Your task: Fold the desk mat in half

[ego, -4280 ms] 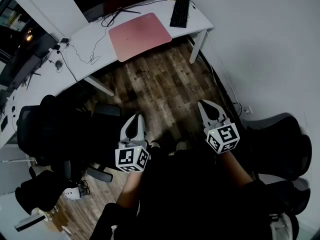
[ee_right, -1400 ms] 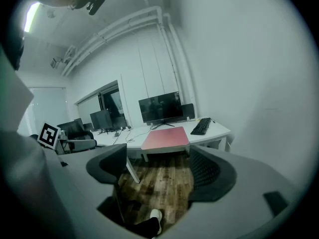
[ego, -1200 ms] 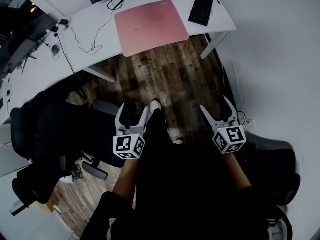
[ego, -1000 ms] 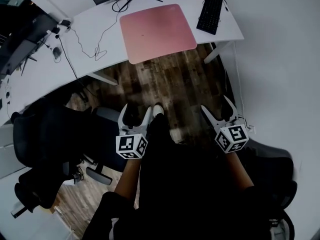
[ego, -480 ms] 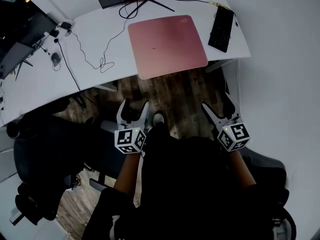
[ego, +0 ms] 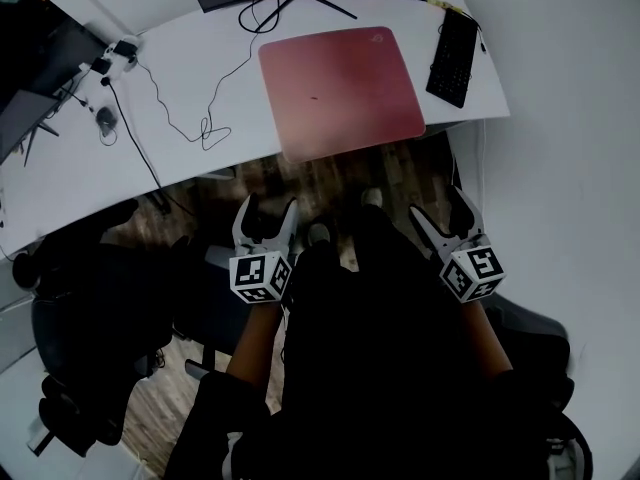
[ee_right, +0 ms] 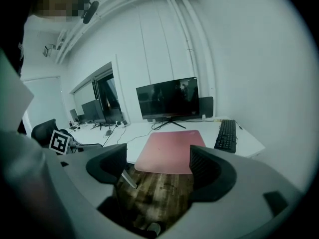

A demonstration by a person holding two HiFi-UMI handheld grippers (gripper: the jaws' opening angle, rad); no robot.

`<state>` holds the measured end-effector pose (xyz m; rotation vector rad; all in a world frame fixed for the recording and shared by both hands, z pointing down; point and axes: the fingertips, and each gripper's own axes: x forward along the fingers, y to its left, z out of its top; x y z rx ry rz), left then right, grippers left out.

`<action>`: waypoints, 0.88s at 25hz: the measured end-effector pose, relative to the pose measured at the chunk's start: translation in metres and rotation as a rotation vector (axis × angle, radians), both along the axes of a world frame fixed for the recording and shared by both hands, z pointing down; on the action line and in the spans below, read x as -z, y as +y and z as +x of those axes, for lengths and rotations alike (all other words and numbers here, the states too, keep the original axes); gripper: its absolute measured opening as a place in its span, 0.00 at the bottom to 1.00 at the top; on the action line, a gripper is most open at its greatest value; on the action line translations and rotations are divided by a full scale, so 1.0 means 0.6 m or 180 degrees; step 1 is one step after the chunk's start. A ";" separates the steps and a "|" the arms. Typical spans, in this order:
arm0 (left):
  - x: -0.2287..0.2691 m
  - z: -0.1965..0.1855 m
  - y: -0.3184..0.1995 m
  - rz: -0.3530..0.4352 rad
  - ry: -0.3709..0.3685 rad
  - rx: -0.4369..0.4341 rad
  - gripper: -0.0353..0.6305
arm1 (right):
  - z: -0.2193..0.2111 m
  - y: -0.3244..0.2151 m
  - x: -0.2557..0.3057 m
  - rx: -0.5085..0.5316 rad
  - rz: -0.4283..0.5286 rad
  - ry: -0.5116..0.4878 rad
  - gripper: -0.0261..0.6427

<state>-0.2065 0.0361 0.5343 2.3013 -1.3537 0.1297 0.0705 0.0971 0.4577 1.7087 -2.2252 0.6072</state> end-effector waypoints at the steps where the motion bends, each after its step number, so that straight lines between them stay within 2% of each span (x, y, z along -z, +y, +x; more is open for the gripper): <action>1: -0.002 -0.004 -0.004 0.0001 -0.0017 0.0015 0.56 | -0.002 -0.007 0.000 0.0012 0.0003 0.0011 0.62; 12: -0.001 -0.006 -0.047 -0.0026 -0.0005 0.0215 0.56 | -0.002 -0.104 -0.010 0.0250 0.0114 0.0000 0.62; 15: 0.000 0.010 -0.061 -0.0065 0.0075 0.0361 0.56 | 0.019 -0.135 -0.019 0.0273 0.0116 -0.0034 0.62; 22: -0.021 0.063 -0.114 -0.0249 0.0005 0.0460 0.56 | 0.088 -0.201 -0.070 0.0304 -0.0060 -0.0035 0.62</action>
